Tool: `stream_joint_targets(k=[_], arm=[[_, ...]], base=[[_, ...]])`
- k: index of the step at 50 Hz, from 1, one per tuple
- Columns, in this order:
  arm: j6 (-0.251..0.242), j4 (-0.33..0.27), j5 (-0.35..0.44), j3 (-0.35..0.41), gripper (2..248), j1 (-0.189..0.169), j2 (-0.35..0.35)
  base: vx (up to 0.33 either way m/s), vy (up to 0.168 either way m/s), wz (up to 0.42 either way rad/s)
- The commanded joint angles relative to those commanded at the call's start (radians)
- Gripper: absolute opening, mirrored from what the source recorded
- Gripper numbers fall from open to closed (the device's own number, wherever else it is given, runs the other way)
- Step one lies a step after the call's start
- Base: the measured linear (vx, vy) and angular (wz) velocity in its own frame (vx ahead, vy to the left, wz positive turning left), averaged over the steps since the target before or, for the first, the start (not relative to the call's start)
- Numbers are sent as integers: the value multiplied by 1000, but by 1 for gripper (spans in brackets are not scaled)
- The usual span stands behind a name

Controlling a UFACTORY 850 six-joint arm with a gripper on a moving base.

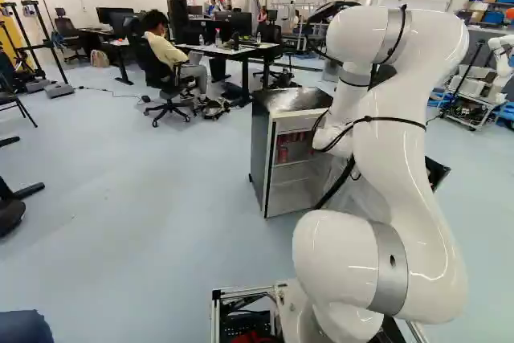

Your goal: Grab a drink from the fridge

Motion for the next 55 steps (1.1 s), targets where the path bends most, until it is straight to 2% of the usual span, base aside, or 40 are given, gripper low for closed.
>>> stream_joint_targets(k=[28,44,55], arm=[[0,0,0,-158,247,-106,-71],[0,-4,0,-105,247,-117,-47],[0,-51,0,-28,247,-107,-12]], base=[[0,0,0],[0,0,0],[0,0,0]])
